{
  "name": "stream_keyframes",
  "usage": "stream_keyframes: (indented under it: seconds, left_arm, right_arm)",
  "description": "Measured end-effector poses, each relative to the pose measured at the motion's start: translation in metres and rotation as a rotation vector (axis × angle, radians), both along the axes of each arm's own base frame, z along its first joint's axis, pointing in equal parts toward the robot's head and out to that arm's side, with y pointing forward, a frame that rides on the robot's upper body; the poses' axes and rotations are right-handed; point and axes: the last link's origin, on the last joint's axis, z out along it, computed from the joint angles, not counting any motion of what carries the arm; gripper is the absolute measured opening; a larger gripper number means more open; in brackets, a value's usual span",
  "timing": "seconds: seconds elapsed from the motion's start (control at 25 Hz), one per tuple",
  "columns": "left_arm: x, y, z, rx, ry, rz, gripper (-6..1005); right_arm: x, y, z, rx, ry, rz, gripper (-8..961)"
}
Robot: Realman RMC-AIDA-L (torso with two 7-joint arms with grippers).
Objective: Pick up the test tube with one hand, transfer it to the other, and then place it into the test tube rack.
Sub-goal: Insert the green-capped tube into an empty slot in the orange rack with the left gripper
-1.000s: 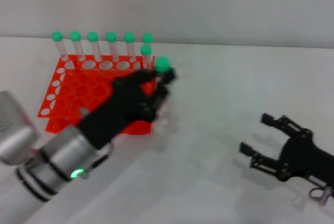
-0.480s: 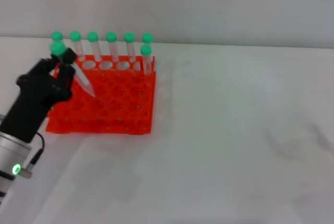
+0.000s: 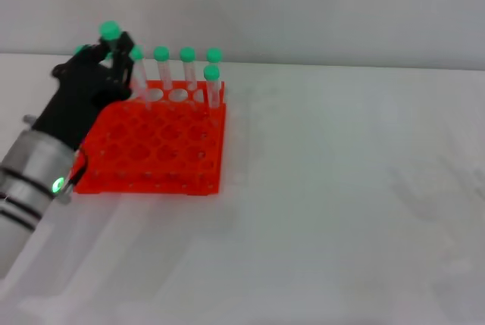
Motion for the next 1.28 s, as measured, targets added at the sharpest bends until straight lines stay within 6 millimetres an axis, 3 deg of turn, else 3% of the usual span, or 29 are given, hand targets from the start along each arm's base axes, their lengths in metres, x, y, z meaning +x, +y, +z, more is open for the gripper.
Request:
stream_keyframes:
  seconds: [0.4, 0.72, 1.28]
  left_arm:
    - [0.027, 0.036, -0.01, 0.01, 0.19, -0.01, 213]
    - [0.032, 0.053, -0.02, -0.048, 0.239, 0.045, 213]
    - [0.036, 0.057, -0.033, -0.106, 0.305, 0.047, 213]
  right_arm:
    - [-0.005, 0.005, -0.002, -0.007, -0.001, 0.017, 852]
    - [-0.008, 0.009, -0.003, -0.008, 0.0, 0.026, 851]
    - [-0.012, 0.013, -0.003, -0.004, 0.002, 0.035, 852]
